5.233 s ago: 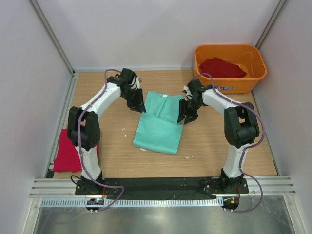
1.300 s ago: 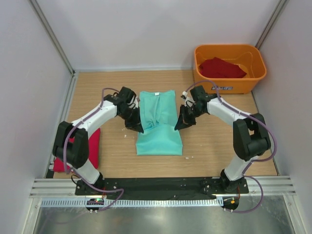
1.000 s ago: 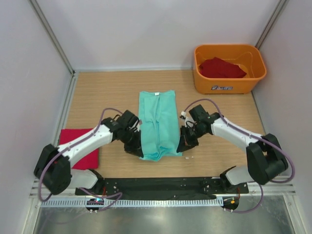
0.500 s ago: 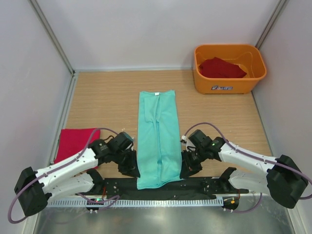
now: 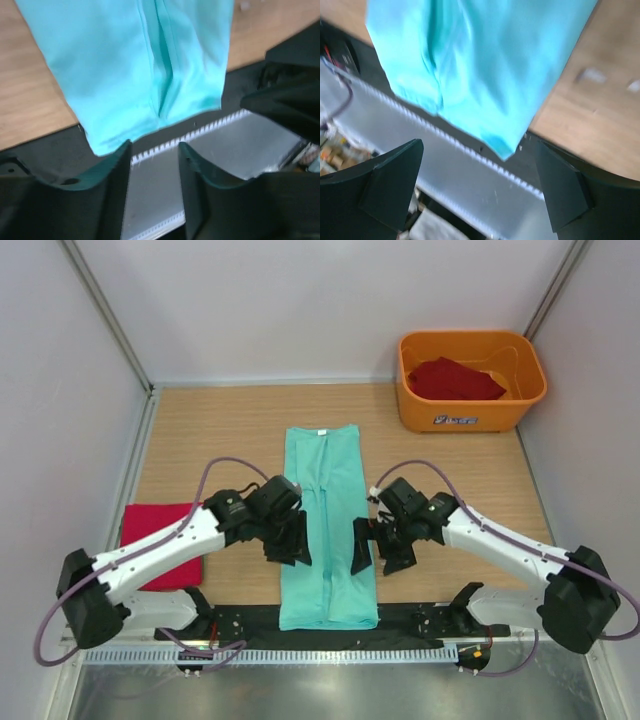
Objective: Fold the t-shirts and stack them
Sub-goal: Fold the tshirt
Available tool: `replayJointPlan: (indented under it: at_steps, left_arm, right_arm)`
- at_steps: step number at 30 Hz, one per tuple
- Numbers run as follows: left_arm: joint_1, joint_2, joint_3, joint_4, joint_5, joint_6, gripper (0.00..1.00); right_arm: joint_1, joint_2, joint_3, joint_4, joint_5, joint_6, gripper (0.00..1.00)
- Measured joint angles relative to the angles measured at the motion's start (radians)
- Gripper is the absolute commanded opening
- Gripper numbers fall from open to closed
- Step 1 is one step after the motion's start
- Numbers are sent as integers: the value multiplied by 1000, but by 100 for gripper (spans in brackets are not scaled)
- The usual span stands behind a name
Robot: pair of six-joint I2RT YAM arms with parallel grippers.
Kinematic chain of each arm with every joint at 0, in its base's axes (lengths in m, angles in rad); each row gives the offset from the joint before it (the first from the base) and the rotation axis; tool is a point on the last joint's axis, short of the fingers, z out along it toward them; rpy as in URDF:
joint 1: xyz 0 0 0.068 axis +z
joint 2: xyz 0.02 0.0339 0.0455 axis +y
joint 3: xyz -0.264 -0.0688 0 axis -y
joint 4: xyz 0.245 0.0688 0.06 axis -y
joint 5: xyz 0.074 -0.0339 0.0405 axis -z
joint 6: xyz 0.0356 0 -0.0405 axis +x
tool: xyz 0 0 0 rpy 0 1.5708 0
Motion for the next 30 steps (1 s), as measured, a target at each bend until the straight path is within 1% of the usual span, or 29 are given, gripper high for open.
replayJointPlan:
  at_steps: [2, 3, 4, 5, 7, 10, 12, 13, 19, 23, 26, 28, 29, 30]
  left_arm:
    - [50, 99, 60, 0, -42, 40, 31]
    - [74, 148, 84, 7, -57, 64, 26]
    - [103, 209, 106, 22, -76, 92, 23]
    - [116, 242, 114, 34, -80, 106, 20]
    - [155, 332, 127, 71, -90, 140, 14]
    - [195, 444, 145, 105, -94, 179, 12]
    - [217, 516, 163, 130, -93, 201, 10]
    - [225, 542, 173, 142, -92, 212, 8]
    - [281, 713, 266, 201, -68, 253, 8]
    - [322, 788, 356, 195, -31, 274, 8]
    - [353, 850, 441, 188, -7, 294, 8]
    - [380, 894, 508, 183, -3, 307, 8]
    - [390, 909, 532, 180, 0, 315, 8]
    - [400, 919, 549, 180, 3, 321, 9]
  right_arm:
    - [-27, 61, 86, 21, 78, -12, 100]
    - [-37, 93, 119, 38, 100, -15, 76]
    - [-44, 140, 155, 65, 122, -25, 42]
    - [-47, 188, 183, 94, 134, -31, 25]
    - [-50, 296, 233, 153, 140, -28, 15]
    - [-52, 443, 278, 222, 159, -32, 9]
    - [-58, 504, 300, 243, 175, -43, 7]
    - [-61, 528, 315, 249, 180, -50, 7]
    - [-104, 642, 399, 343, 159, -82, 7]
    - [-124, 771, 487, 397, 125, -85, 7]
    - [-143, 850, 576, 401, 79, -82, 9]
    - [-154, 888, 628, 410, 67, -82, 12]
    - [-163, 903, 651, 410, 63, -83, 16]
    - [-172, 912, 669, 406, 63, -89, 24]
